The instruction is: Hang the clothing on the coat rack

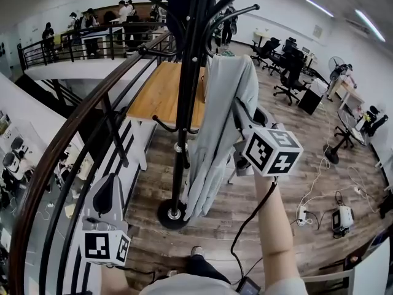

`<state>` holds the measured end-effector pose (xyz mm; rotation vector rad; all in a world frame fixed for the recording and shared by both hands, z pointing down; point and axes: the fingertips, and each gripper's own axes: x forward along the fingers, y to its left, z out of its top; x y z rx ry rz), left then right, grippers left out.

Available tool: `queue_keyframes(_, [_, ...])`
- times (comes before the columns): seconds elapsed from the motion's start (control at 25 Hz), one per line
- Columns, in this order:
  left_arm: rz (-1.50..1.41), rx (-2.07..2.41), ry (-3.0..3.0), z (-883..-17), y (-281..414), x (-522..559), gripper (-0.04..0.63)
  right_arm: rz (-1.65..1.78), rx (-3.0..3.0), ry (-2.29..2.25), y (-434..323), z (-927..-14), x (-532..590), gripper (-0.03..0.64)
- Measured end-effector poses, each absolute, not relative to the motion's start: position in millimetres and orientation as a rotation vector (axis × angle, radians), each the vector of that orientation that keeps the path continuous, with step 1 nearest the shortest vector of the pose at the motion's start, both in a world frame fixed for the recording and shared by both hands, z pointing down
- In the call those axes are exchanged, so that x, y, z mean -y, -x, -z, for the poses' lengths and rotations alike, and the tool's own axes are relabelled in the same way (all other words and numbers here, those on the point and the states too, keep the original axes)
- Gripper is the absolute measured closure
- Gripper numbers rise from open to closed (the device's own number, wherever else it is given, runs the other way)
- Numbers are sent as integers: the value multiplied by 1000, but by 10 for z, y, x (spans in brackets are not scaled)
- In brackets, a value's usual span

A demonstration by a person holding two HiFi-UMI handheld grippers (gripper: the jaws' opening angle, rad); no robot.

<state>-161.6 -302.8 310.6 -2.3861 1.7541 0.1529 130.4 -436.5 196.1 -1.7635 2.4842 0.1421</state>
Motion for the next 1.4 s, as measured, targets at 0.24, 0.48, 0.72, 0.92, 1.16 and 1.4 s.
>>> queue_keyframes(0.24, [-150,-1726,2400,-3121,1622,2900,586,-147,-2448,1792,-1356,-2022,4160,533])
queue_keyframes(0.48, [-152,-1690,2425,-3133,1611,2783,586,-154,-2434,1816,-1357,-2075,3935,528])
queue_keyframes(0.72, [-155,-1639,2459,-3158,1555,2658,586,-180,-2423,1851,-1350,-2168,3641,617])
queue_keyframes(0.92, [-159,-1604,2485,-3156,1525,2575,586,-196,-2417,1878,-1324,-2250,3400,617])
queue_keyframes(1.16, [-164,-1573,2513,-3188,1480,2524,586,-239,-2389,1940,-1329,-2394,3113,617])
queue_keyframes(1.4, [-161,-1556,2529,-3215,1416,2516,586,-262,-2402,1966,-1292,-2619,2881,617])
